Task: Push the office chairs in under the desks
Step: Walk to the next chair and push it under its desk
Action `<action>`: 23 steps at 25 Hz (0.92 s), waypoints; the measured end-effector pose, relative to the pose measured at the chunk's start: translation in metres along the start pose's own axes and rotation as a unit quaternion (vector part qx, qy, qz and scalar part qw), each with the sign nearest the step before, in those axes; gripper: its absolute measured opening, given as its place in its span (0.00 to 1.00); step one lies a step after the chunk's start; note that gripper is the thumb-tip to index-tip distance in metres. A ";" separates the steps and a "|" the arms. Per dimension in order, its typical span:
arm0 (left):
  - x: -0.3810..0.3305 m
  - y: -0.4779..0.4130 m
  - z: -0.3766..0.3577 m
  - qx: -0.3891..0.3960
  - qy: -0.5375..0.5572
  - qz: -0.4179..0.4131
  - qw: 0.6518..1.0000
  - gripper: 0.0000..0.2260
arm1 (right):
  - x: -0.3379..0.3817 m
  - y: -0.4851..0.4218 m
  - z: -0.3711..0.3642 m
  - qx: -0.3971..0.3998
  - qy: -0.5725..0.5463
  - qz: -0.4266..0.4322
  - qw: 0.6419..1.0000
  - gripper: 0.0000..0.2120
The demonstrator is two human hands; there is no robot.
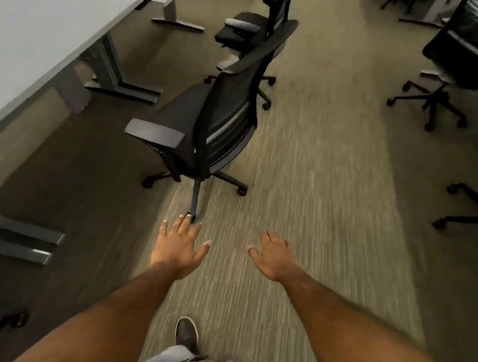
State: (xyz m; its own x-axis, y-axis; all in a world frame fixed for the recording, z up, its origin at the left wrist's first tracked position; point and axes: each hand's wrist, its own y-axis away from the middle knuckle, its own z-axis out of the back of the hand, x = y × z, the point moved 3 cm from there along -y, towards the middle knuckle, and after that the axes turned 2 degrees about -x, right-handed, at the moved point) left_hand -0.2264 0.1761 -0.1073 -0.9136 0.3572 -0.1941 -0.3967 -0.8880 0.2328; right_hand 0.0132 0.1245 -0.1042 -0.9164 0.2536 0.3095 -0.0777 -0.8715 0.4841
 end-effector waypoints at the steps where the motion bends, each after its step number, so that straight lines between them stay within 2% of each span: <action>1: -0.021 -0.042 0.002 0.009 -0.010 -0.028 1.000 0.31 | -0.025 -0.021 0.015 -0.016 -0.011 -0.027 0.999 0.34; 6: -0.043 -0.088 0.011 0.028 -0.034 -0.064 0.997 0.31 | -0.047 -0.045 0.044 -0.023 -0.004 -0.039 0.999 0.35; 9: -0.084 -0.167 0.051 0.023 -0.042 -0.115 0.992 0.31 | -0.080 -0.088 0.104 -0.053 -0.004 -0.084 0.995 0.36; 13: -0.135 -0.255 0.127 -0.036 -0.047 -0.169 0.984 0.33 | -0.110 -0.149 0.193 -0.097 0.034 -0.063 0.993 0.35; 16: -0.166 -0.310 0.196 -0.124 -0.054 -0.193 0.972 0.35 | -0.126 -0.202 0.265 -0.133 0.065 -0.025 0.989 0.37; 19: -0.181 -0.363 0.250 -0.188 -0.087 -0.167 0.964 0.36 | -0.134 -0.255 0.338 -0.171 0.085 0.026 0.981 0.44; 23: -0.168 -0.406 0.281 -0.233 -0.115 -0.066 0.963 0.40 | -0.134 -0.310 0.418 -0.172 0.080 0.102 0.976 0.54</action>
State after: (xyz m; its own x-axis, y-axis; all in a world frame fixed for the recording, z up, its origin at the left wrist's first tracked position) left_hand 0.0634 0.5580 0.0985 -0.8751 0.4826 0.0352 -0.4759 -0.8452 -0.2431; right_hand 0.3242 0.5359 0.0468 -0.9742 0.0141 0.2254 0.0119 -0.9935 0.1132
